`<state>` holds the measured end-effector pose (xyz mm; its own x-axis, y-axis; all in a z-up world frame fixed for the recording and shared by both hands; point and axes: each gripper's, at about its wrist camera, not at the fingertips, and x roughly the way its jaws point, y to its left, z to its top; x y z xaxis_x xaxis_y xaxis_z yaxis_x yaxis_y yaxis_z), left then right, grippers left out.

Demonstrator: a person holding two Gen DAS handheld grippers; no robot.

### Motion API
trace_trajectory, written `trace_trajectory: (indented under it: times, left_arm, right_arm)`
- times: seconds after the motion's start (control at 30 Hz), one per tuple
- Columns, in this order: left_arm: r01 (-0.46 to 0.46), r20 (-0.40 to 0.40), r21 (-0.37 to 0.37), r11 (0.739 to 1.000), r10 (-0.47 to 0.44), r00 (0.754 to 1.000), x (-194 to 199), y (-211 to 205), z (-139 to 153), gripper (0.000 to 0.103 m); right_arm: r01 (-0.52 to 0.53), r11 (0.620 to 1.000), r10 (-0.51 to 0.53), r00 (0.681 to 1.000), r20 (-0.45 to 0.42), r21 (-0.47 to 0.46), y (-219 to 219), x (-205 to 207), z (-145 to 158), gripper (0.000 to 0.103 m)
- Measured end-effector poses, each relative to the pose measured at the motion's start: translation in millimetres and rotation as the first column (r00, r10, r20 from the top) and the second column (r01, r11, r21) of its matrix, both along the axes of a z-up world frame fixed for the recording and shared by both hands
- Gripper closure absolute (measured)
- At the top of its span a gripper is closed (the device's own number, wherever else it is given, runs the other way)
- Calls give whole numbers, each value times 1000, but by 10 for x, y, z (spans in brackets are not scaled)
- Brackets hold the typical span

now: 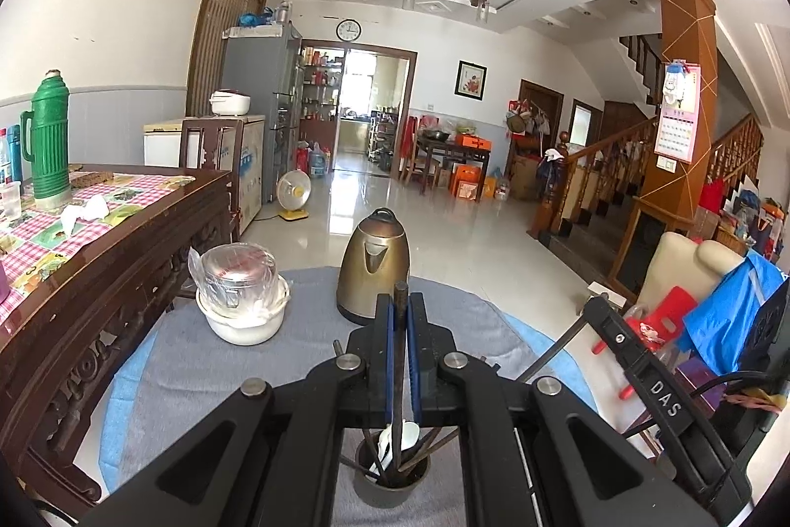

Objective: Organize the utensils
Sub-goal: 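Open both tools to release the chopsticks into the cup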

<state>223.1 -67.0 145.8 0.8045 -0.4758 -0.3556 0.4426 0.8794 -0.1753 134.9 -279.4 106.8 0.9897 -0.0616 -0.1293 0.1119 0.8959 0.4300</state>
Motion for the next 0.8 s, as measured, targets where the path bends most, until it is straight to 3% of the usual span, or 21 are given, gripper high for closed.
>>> trace_trajectory:
  times: [0.5, 0.8]
  left_arm:
    - [-12, -108, 33, 999, 16, 994, 208, -54, -501, 98]
    - [2, -180, 112, 994, 19, 984, 177, -165, -763, 98]
  right_arm:
    - [-31, 993, 21, 996, -90, -110, 200, 180, -283, 97]
    - [-69, 988, 48, 987, -151, -136, 280, 216, -427, 97]
